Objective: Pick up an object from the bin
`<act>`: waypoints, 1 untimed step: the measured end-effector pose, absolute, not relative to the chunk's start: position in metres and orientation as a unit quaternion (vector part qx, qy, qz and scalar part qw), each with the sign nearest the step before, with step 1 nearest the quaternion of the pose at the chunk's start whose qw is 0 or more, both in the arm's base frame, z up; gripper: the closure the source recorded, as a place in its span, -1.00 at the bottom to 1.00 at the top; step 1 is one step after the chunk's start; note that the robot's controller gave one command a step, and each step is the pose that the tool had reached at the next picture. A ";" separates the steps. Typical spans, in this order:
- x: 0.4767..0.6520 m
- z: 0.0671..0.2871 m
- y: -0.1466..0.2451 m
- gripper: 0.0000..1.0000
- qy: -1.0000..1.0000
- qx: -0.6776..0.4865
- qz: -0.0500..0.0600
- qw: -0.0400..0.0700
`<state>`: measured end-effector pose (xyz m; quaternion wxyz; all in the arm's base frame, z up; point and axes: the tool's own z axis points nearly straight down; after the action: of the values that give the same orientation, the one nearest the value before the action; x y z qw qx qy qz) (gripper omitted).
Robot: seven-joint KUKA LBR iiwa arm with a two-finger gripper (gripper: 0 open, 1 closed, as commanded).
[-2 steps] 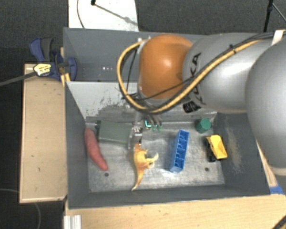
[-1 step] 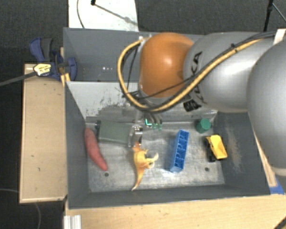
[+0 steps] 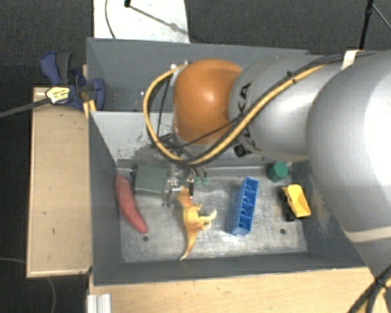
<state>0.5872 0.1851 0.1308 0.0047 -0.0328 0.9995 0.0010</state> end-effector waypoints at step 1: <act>0.589 0.087 0.193 1.00 1.000 0.013 0.005 0.004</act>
Offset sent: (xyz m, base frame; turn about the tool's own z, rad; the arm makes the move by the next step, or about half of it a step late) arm 0.0000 0.0000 0.0000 0.0000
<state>0.5892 0.1929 0.0871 0.0035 0.0129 0.9999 0.0046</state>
